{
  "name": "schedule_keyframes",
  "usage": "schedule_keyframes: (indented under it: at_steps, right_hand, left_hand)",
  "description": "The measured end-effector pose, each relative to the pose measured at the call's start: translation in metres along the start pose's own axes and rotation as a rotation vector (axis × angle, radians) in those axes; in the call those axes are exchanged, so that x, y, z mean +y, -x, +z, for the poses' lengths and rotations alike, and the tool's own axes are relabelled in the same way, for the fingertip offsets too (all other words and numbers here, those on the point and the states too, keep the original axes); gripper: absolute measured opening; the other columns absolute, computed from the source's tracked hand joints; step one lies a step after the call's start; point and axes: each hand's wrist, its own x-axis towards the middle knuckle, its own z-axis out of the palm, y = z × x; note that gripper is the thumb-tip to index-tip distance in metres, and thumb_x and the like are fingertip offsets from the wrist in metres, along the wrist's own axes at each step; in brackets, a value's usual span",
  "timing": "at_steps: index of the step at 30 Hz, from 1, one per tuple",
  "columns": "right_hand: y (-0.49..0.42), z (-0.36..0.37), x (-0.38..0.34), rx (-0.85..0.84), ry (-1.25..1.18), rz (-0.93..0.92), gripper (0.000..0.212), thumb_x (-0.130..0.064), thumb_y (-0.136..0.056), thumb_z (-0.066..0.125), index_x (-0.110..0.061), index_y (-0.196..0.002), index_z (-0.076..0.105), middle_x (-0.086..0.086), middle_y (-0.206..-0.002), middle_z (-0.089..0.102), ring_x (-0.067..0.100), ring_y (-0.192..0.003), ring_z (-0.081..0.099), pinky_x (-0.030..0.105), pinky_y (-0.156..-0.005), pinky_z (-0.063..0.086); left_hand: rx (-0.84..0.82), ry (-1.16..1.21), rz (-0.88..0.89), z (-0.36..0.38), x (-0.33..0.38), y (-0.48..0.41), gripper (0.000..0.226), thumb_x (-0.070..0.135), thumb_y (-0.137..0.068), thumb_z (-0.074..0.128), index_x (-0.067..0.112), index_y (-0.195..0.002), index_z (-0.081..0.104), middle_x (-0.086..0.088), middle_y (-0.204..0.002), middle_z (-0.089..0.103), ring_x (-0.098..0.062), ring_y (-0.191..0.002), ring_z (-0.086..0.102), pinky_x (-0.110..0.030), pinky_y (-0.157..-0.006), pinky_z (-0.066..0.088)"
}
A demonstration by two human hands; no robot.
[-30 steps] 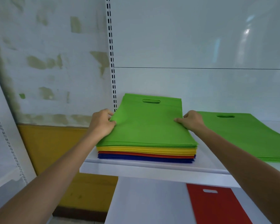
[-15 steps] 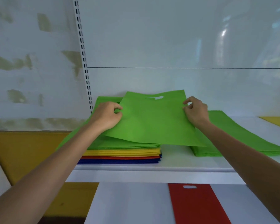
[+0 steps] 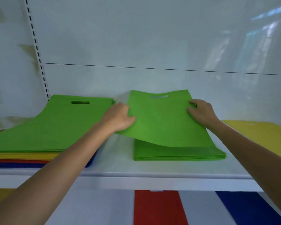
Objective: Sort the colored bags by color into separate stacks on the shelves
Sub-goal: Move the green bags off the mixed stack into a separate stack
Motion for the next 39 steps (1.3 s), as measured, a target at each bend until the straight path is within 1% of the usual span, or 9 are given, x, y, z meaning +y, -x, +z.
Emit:
schedule_keyframes:
  at_steps: [5, 9, 15, 17, 21, 29, 32, 35, 39]
  right_hand:
    - [-0.001, -0.005, 0.031, -0.103, 0.122, 0.003, 0.046, -0.016, -0.092, 0.049, -0.005, -0.136, 0.044, 0.015, -0.138, 0.047, 0.03, -0.126, 0.043, 0.036, -0.103, 0.036]
    - [0.005, 0.009, 0.047, -0.251, 0.232, 0.019, 0.042, -0.019, -0.092, 0.049, -0.004, -0.131, 0.049, 0.017, -0.134, 0.05, 0.032, -0.12, 0.048, 0.037, -0.098, 0.04]
    - [0.002, 0.026, 0.063, -0.369, 0.269, 0.097, 0.028, -0.026, -0.089, 0.048, -0.007, -0.109, 0.056, 0.014, -0.112, 0.057, 0.028, -0.098, 0.054, 0.03, -0.078, 0.043]
    - [-0.001, 0.027, 0.066, -0.363, 0.273, 0.104, 0.022, -0.025, -0.089, 0.049, -0.007, -0.097, 0.056, 0.013, -0.103, 0.058, 0.025, -0.087, 0.052, 0.028, -0.072, 0.041]
    - [-0.003, 0.03, 0.069, -0.317, 0.29, 0.07, 0.03, -0.023, -0.091, 0.048, -0.006, -0.113, 0.061, 0.012, -0.113, 0.06, 0.028, -0.101, 0.057, 0.032, -0.08, 0.045]
    - [-0.004, 0.032, 0.071, -0.285, 0.298, 0.056, 0.03, -0.022, -0.092, 0.048, -0.008, -0.113, 0.062, 0.012, -0.115, 0.061, 0.029, -0.103, 0.057, 0.034, -0.082, 0.046]
    - [-0.004, 0.029, 0.07, -0.296, 0.289, 0.055, 0.031, -0.021, -0.092, 0.047, -0.007, -0.115, 0.06, 0.013, -0.118, 0.059, 0.029, -0.106, 0.055, 0.035, -0.085, 0.045]
    - [-0.005, 0.026, 0.058, -0.182, 0.268, 0.004, 0.032, -0.018, -0.091, 0.047, -0.003, -0.118, 0.057, 0.015, -0.121, 0.058, 0.031, -0.112, 0.052, 0.036, -0.087, 0.044]
    - [-0.006, 0.029, 0.017, -0.084, 0.152, -0.098, 0.037, -0.02, -0.093, 0.047, -0.01, -0.128, 0.054, 0.009, -0.128, 0.057, 0.028, -0.115, 0.053, 0.037, -0.091, 0.044]
  left_hand:
    - [-0.026, -0.079, -0.025, 0.034, 0.024, 0.002, 0.035, 0.036, -0.085, 0.053, 0.008, -0.103, 0.063, -0.013, -0.108, 0.063, -0.03, -0.101, 0.058, -0.039, -0.084, 0.05]
    - [-0.119, -0.119, -0.109, 0.057, 0.029, 0.009, 0.032, 0.035, -0.086, 0.052, 0.007, -0.095, 0.063, -0.011, -0.1, 0.062, -0.029, -0.098, 0.058, -0.032, -0.075, 0.046]
    - [-0.225, -0.064, -0.197, 0.072, 0.026, 0.011, 0.031, 0.035, -0.086, 0.048, 0.009, -0.095, 0.062, -0.005, -0.092, 0.058, -0.026, -0.092, 0.057, -0.029, -0.069, 0.042]
    - [-0.204, -0.058, -0.194, 0.072, 0.028, 0.01, 0.032, 0.034, -0.086, 0.049, 0.01, -0.1, 0.063, -0.004, -0.092, 0.057, -0.024, -0.092, 0.057, -0.028, -0.069, 0.042]
    - [-0.206, -0.092, -0.185, 0.077, 0.033, 0.008, 0.032, 0.036, -0.088, 0.047, 0.009, -0.097, 0.061, -0.005, -0.093, 0.058, -0.024, -0.089, 0.056, -0.028, -0.066, 0.039]
    - [-0.221, -0.159, -0.156, 0.081, 0.032, 0.002, 0.033, 0.038, -0.091, 0.043, 0.01, -0.098, 0.059, -0.006, -0.096, 0.057, -0.025, -0.092, 0.055, -0.029, -0.067, 0.038]
    - [-0.199, -0.274, -0.112, 0.074, 0.032, 0.001, 0.038, 0.042, -0.092, 0.042, 0.013, -0.112, 0.057, -0.006, -0.111, 0.059, -0.026, -0.102, 0.056, -0.03, -0.072, 0.039]
    - [-0.14, -0.278, -0.105, 0.054, 0.028, -0.004, 0.045, 0.042, -0.092, 0.043, 0.015, -0.127, 0.051, -0.008, -0.129, 0.054, -0.027, -0.118, 0.051, -0.033, -0.087, 0.042]
    - [-0.012, -0.144, -0.135, 0.016, 0.004, -0.013, 0.04, 0.035, -0.089, 0.049, 0.017, -0.124, 0.056, -0.007, -0.129, 0.055, -0.027, -0.118, 0.051, -0.033, -0.092, 0.043]
